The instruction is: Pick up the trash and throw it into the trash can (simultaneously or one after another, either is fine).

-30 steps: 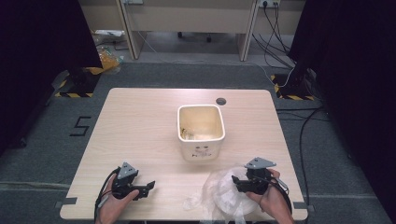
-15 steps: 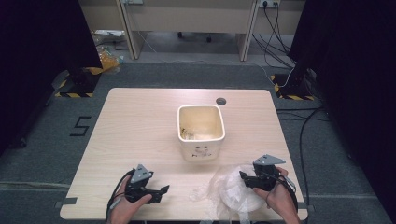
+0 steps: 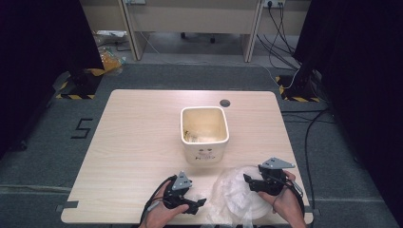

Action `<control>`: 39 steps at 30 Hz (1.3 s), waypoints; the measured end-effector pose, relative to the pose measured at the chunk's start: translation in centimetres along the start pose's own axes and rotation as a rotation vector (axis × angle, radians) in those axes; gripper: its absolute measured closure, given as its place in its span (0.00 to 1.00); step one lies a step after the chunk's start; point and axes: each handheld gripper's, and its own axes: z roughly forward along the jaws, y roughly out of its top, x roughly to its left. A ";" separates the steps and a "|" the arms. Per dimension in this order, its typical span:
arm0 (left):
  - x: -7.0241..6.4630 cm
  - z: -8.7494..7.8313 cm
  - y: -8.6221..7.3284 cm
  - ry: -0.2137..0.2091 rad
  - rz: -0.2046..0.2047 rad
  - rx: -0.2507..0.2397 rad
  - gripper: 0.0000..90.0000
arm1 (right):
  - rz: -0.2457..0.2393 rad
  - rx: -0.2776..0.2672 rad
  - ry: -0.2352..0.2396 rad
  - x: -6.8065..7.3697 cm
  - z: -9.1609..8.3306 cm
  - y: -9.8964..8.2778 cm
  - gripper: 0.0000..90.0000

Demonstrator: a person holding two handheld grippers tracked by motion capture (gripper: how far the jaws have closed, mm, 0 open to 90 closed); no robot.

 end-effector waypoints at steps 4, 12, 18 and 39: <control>-0.9 0.9 0.3 -0.010 0.026 0.002 0.17 | 0.008 -0.030 -0.013 0.3 -1.0 0.3 0.33; -1.7 1.9 1.0 -0.003 0.055 -0.007 0.17 | 0.010 -0.050 -0.052 1.2 -3.3 -0.6 0.32; -1.2 1.7 0.8 0.014 0.043 -0.010 0.17 | 0.033 -0.065 -0.078 1.1 -4.2 -1.2 0.32; -3.6 4.3 2.3 0.003 0.127 0.020 0.17 | 0.031 0.008 -0.131 1.5 -2.4 -3.2 0.29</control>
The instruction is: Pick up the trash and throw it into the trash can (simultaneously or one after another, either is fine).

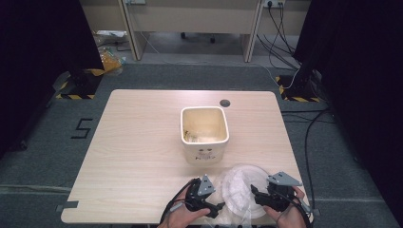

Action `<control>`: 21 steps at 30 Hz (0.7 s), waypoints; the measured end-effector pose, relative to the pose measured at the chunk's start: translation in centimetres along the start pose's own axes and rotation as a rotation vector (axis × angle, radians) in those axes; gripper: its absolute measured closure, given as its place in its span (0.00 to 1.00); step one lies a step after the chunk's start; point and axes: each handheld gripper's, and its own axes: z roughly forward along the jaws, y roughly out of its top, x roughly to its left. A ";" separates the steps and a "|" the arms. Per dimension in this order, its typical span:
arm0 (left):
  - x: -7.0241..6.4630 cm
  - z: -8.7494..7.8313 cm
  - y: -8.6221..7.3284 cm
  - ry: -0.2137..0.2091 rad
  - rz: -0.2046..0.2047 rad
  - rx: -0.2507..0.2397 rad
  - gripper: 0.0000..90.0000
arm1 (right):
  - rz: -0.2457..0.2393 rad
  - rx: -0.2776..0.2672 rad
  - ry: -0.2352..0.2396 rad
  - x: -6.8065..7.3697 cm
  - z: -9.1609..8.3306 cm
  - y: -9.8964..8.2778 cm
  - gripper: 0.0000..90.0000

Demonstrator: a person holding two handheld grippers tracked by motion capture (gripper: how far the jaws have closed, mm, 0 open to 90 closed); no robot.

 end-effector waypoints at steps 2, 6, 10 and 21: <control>-0.1 0.5 0.3 0.014 0.014 0.010 0.17 | 0.006 -0.005 0.002 -0.1 0.2 0.1 0.29; 0.2 1.5 0.7 0.035 0.010 0.021 0.17 | -0.003 -0.006 0.007 -0.3 0.7 0.4 0.29; 0.6 2.2 1.0 0.057 0.003 0.026 0.17 | -0.029 -0.001 -0.008 -0.5 1.5 1.2 0.29; 0.9 3.6 2.3 0.111 -0.018 0.016 0.17 | -0.016 0.007 0.025 -2.8 4.1 3.8 0.30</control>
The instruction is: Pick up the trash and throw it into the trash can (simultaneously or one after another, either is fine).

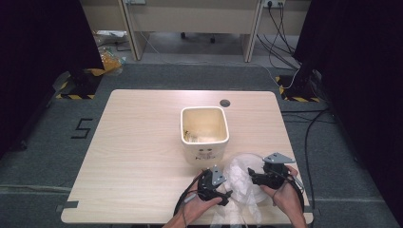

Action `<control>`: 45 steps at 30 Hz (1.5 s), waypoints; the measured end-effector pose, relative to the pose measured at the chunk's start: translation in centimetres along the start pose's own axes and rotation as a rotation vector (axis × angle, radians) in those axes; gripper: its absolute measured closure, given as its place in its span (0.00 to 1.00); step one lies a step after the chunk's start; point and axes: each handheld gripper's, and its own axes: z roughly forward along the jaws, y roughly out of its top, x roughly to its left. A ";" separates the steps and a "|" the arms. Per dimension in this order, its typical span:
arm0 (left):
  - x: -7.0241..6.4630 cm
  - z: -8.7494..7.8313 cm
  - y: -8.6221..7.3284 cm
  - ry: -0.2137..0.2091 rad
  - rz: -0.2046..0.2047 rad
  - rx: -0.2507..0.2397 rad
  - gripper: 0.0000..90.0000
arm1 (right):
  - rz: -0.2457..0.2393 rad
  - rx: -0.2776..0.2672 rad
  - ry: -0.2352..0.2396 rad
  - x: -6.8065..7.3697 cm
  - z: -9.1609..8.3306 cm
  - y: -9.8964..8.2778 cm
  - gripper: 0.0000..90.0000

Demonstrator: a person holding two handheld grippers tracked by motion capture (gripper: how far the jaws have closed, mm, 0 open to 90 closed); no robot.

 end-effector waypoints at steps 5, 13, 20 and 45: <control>0.2 0.6 0.6 0.020 -0.014 -0.001 0.17 | 0.020 -0.017 0.014 -0.9 0.5 0.5 0.32; -0.2 1.1 0.9 0.004 -0.026 -0.007 0.20 | 0.010 -0.116 0.010 0.7 -3.1 1.1 0.29; -0.4 0.9 1.1 -0.008 -0.029 -0.028 0.20 | -0.058 -0.015 -0.070 1.9 -1.2 0.2 0.29; 8.8 -11.5 -8.1 0.099 -0.205 -0.096 0.18 | 0.027 0.024 -0.111 -2.7 1.9 2.0 0.33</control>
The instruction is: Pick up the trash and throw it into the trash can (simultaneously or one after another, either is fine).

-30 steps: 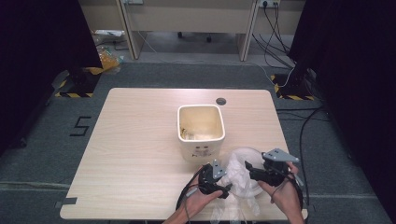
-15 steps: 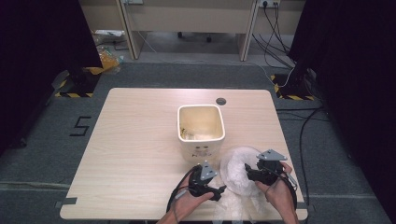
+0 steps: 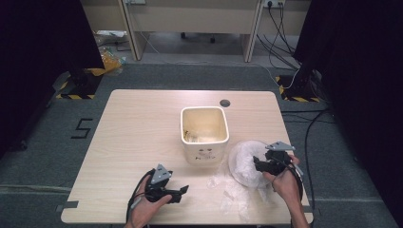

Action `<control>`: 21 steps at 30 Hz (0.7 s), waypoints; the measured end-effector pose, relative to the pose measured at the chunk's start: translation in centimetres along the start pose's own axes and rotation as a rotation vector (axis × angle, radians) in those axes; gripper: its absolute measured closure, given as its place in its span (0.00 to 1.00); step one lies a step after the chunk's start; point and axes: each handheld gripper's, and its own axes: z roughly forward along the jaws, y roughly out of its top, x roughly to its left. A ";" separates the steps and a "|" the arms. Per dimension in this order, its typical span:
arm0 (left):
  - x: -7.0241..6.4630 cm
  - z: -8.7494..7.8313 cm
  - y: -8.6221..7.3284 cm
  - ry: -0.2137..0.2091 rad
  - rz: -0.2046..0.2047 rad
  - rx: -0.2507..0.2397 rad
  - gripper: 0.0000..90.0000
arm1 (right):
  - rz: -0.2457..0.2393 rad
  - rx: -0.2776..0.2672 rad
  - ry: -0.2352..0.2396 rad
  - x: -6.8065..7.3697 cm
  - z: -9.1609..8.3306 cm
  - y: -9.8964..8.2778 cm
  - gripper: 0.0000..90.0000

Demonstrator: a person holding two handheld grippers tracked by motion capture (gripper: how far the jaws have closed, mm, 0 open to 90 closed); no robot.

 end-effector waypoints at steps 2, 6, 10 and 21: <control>1.6 -1.2 -0.9 0.044 -0.027 -0.003 0.18 | 0.015 -0.004 -0.001 -0.7 0.4 0.2 0.33; 2.9 -2.0 -1.7 0.092 -0.024 0.000 0.18 | 0.036 -0.013 -0.006 -1.5 0.7 0.4 0.33; 4.6 -2.7 -2.7 0.124 -0.057 0.002 0.18 | 0.054 -0.022 -0.008 -2.4 0.9 0.5 0.34; 6.9 -3.2 -3.9 0.192 -0.055 0.056 0.18 | 0.119 -0.085 0.025 -3.7 0.7 0.2 0.36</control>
